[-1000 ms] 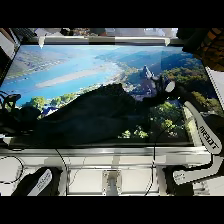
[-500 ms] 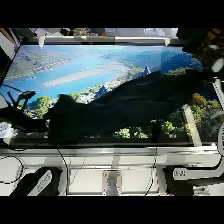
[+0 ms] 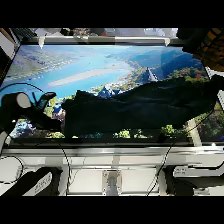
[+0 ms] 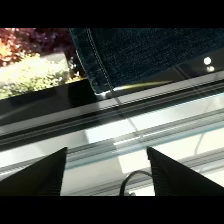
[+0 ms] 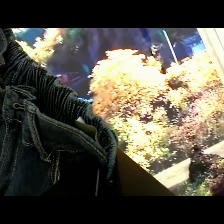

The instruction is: Fold the clothes and pants, and hang the long-sleeved shirts on hangers.

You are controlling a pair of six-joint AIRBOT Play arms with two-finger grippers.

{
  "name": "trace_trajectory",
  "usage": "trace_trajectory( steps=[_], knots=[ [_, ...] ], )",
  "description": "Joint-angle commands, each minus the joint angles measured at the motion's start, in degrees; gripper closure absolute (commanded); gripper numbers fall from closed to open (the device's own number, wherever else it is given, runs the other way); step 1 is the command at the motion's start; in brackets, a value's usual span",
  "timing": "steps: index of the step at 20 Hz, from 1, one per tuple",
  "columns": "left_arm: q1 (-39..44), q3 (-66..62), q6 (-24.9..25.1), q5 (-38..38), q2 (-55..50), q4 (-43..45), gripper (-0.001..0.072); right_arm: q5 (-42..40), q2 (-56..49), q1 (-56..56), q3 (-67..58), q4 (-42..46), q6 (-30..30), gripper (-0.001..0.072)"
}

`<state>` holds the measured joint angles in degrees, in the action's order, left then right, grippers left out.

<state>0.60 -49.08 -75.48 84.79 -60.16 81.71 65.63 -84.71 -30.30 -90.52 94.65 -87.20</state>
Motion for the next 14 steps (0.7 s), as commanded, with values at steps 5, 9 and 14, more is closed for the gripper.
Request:
trace_trajectory(
  steps=[5, 9, 14],
  knots=[
    [1.1, 9.8, -2.6, -9.5, -4.5, -1.5, 0.0116, 2.5, 0.0, -0.7, -0.1, -0.3, 1.4, 0.0676],
    [1.1, 13.5, -3.1, -21.9, -4.7, -7.8, 0.0135, 3.0, 0.0, -0.7, -0.1, -0.4, 1.4, 0.0676],
    [1.1, 13.7, -3.1, -25.5, -8.1, -11.5, 0.0473, 3.7, 0.0, -0.7, -0.1, -0.5, 1.8, 0.0676]
  ],
)
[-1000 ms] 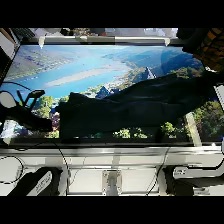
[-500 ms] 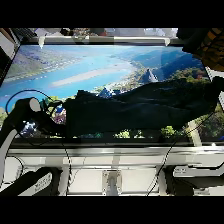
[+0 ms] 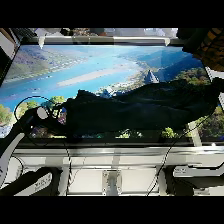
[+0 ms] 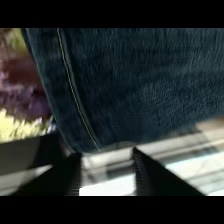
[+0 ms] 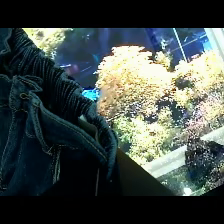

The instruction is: Fold the clothes and pants, and hang the long-sleeved shirts on hangers.

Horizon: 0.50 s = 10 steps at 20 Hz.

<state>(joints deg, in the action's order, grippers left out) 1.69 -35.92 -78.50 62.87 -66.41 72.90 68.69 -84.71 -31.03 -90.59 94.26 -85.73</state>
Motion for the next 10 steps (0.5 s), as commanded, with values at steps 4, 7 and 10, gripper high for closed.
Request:
trace_trajectory(
  steps=[4, 7, 10],
  knots=[
    [-0.4, 0.1, 0.0, -4.2, -2.5, -2.5, 0.0678, 2.4, 0.0, 0.0, 0.0, -0.6, 2.3, 0.0677],
    [-5.1, -5.2, -0.3, -4.7, 1.7, -1.0, 0.0678, 4.4, 0.1, 0.0, -0.4, -6.8, 6.0, 0.0679],
    [-16.7, -18.9, -3.7, -4.3, 6.3, -1.3, 0.0680, 4.3, 0.0, 0.0, -5.4, -11.9, 6.1, 0.0681]
  ],
)
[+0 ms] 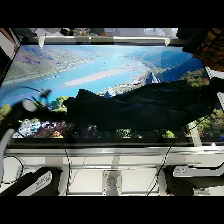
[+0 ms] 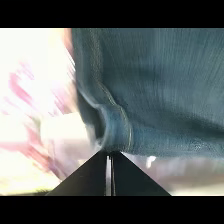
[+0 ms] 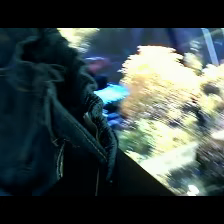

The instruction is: Fold the clothes and pants, and hang the long-sleeved shirts on hangers.

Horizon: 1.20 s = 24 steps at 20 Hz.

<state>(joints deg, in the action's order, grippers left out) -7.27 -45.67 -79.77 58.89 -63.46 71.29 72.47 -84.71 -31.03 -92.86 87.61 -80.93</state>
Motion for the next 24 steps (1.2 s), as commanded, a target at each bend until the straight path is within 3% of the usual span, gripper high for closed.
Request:
trace_trajectory(
  steps=[1, 6, 10, 14, 24],
  knots=[
    [-11.7, -15.3, -2.6, 0.6, 3.9, -0.2, 0.0680, 0.2, 0.0, 0.0, -5.9, -6.2, 1.2, 0.0681],
    [-23.6, -39.6, -6.0, 7.7, 3.6, -1.4, 0.0680, -1.2, 0.0, 0.0, -18.0, -15.6, 0.6, 0.0681],
    [-25.0, -45.7, -5.9, 19.7, 3.6, 5.5, 0.0679, 5.1, 0.0, 0.0, -21.1, -9.7, 0.6, 0.0680],
    [-25.0, -45.2, -3.5, 38.4, 0.1, 11.5, 0.0678, 13.7, -0.4, 0.0, -16.9, -4.5, 0.7, 0.0679],
    [-24.1, -15.7, -0.1, 44.3, -0.5, 12.7, 0.0678, 20.1, 0.0, -5.1, 12.3, -0.1, 3.1, 0.0679]
  ],
)
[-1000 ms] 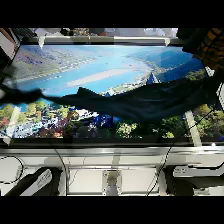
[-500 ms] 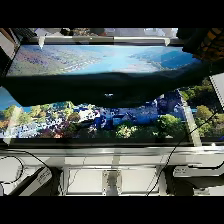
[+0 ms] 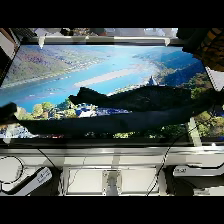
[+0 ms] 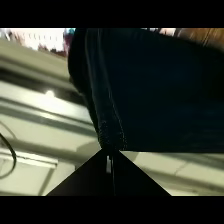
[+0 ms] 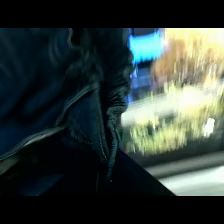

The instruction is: Fold the clothes and pants, and hang the long-sleeved shirts on hangers.

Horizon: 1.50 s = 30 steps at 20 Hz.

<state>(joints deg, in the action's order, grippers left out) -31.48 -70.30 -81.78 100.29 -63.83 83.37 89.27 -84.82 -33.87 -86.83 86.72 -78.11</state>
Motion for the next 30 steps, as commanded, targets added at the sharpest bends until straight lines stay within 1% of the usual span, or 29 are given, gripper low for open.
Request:
trace_trajectory(
  steps=[1, 3, 5, 6, 7, 8, 9, 10, 11, 13, 14, 15, 16, 17, 18, 19, 21, 22, 24, 25, 27, 29, 30],
  knots=[
    [0.1, 11.9, 3.0, 3.1, -0.2, 0.9, 0.0678, 4.2, 0.1, -3.4, 7.4, 0.8, 0.3, 0.0679],
    [0.1, 16.8, 4.9, 3.2, -0.3, 1.9, 0.0678, 5.6, 0.1, -5.1, 8.6, 0.5, 0.1, 0.0679],
    [0.1, 18.7, 7.3, 4.1, -1.7, -1.2, 0.0678, 5.9, 0.0, -5.2, 8.9, -3.3, -0.7, 0.0680],
    [0.1, 18.5, 8.2, 2.3, -3.1, -5.7, 0.0678, 4.9, -0.2, -4.5, 8.9, -7.4, -0.6, 0.0680],
    [0.1, 17.8, 7.7, -2.8, -4.9, -11.2, 0.0678, 1.0, -0.8, -3.1, 8.9, -12.8, -0.5, 0.0681],
    [0.1, 16.5, 5.2, -9.6, -7.3, -18.9, 0.0679, -4.4, -1.6, -1.2, 8.8, -17.8, -0.5, 0.0681],
    [0.5, 14.2, 4.3, -14.7, -10.3, -26.3, 0.0679, -11.0, -3.2, 1.7, 7.6, -21.2, -1.3, 0.0682],
    [1.6, 9.8, 3.2, -18.5, -14.2, -32.9, 0.0680, -16.3, -5.5, 4.7, 4.7, -22.5, -3.9, 0.0682],
    [3.2, 4.1, 2.0, -20.8, -18.0, -37.3, 0.0681, -19.5, -8.9, 7.8, -0.9, -24.0, -6.4, 0.0682],
    [8.7, -12.3, 2.5, -24.2, -25.0, -44.4, 0.0681, -19.3, -16.7, 12.6, -17.9, -28.0, -8.1, 0.0682],
    [11.3, -21.1, 2.4, -26.0, -27.5, -44.2, 0.0681, -18.4, -20.2, 14.3, -27.6, -27.8, -9.5, 0.0682],
    [13.4, -30.3, 1.5, -28.0, -29.6, -41.9, 0.0681, -18.0, -23.3, 15.4, -37.8, -26.5, -11.0, 0.0682],
    [14.9, -39.9, -1.3, -30.0, -31.4, -37.1, 0.0681, -19.5, -24.2, 15.6, -43.8, -24.9, -11.9, 0.0682],
    [15.7, -48.1, -3.5, -31.0, -32.5, -31.8, 0.0681, -22.6, -22.9, 14.8, -45.2, -23.8, -12.8, 0.0682],
    [15.8, -54.3, -4.5, -31.8, -32.5, -26.9, 0.0681, -25.0, -20.6, 13.4, -43.4, -23.8, -12.8, 0.0682],
    [15.6, -55.9, -4.7, -32.8, -31.2, -24.4, 0.0681, -26.5, -17.9, 11.7, -39.9, -23.8, -12.5, 0.0682],
    [13.4, -52.8, -4.5, -33.0, -26.9, -20.5, 0.0680, -30.0, -11.9, 8.1, -30.7, -24.0, -9.0, 0.0682],
    [12.2, -50.2, -3.0, -33.1, -24.9, -19.9, 0.0680, -30.8, -9.9, 6.3, -28.5, -23.9, -7.3, 0.0682],
    [9.6, -46.1, 1.7, -33.0, -21.2, -19.8, 0.0680, -30.6, -8.0, 1.9, -30.0, -23.9, -6.6, 0.0682],
    [8.2, -45.5, 1.6, -32.6, -19.9, -18.7, 0.0680, -30.9, -7.1, -0.7, -31.2, -23.9, -6.6, 0.0682],
    [5.2, -45.5, -1.0, -27.7, -19.1, -14.6, 0.0680, -28.9, -5.4, -5.5, -31.6, -23.2, -6.6, 0.0682],
    [3.5, -45.2, -1.8, -19.1, -19.8, -10.0, 0.0679, -22.4, -5.3, -8.8, -30.5, -21.7, -5.9, 0.0681],
    [3.4, -44.9, -1.7, -15.0, -20.5, -8.3, 0.0679, -19.5, -5.3, -9.7, -28.6, -21.2, -4.4, 0.0681]
  ],
)
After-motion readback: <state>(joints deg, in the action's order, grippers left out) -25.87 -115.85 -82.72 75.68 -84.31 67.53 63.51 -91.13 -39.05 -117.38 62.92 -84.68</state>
